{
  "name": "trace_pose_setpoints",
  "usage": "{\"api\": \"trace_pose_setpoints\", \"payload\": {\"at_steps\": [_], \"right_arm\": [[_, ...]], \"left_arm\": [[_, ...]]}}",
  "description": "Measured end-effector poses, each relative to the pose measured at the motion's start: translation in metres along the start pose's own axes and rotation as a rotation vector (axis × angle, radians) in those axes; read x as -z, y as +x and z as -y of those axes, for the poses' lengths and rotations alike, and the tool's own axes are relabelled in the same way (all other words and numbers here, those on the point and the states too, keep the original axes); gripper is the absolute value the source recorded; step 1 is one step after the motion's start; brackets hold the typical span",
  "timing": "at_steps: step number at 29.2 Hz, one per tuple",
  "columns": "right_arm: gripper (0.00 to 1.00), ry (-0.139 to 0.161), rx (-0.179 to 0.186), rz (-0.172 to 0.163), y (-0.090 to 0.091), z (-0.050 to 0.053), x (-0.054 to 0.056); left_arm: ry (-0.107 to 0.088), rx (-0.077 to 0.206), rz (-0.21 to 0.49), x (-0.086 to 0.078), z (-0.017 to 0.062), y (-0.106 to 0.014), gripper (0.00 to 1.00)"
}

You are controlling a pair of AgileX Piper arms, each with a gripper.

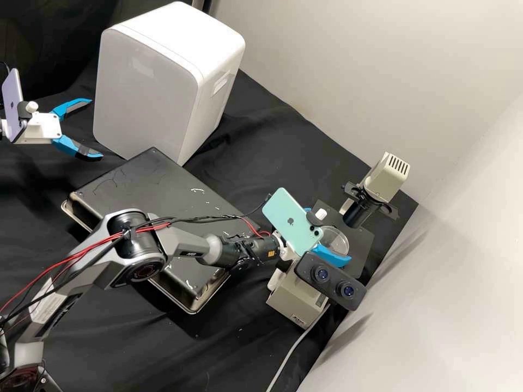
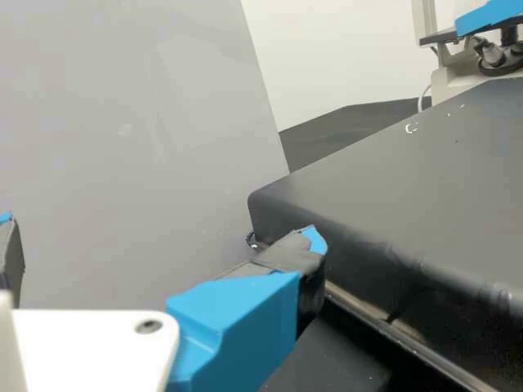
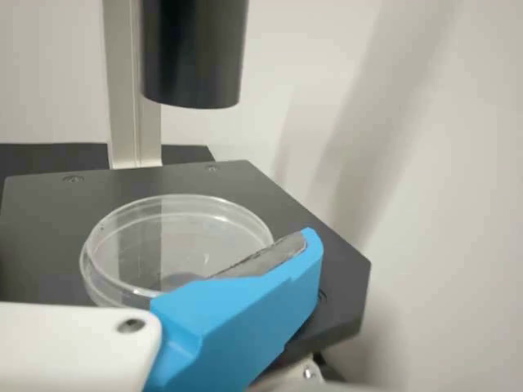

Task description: Place the petri dish on the bench

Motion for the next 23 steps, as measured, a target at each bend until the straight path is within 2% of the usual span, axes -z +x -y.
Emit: {"api": "trace_pose_setpoints", "payload": {"at_steps": [2,7,17,23], "right_arm": [[1.0,0.0,0.003,0.005,0.002,0.0,0.0],[1.0,-0.028,0.008,0.007,0.008,-0.001,0.001],[1.0,-0.029,0.017,0.013,0.012,0.001,-0.001],[1.0,-0.021,0.014,0.006,0.013,0.002,0.0]], "left_arm": [[0.001,-0.001,0.002,0.0,-0.0003,0.0,1.0],[0.001,-0.001,0.001,0.0,-0.0003,0.0,1.0],[0.0,-0.001,-0.001,0.0,-0.0003,0.0,1.0],[0.001,-0.001,0.002,0.0,-0.0003,0.0,1.0]]}}
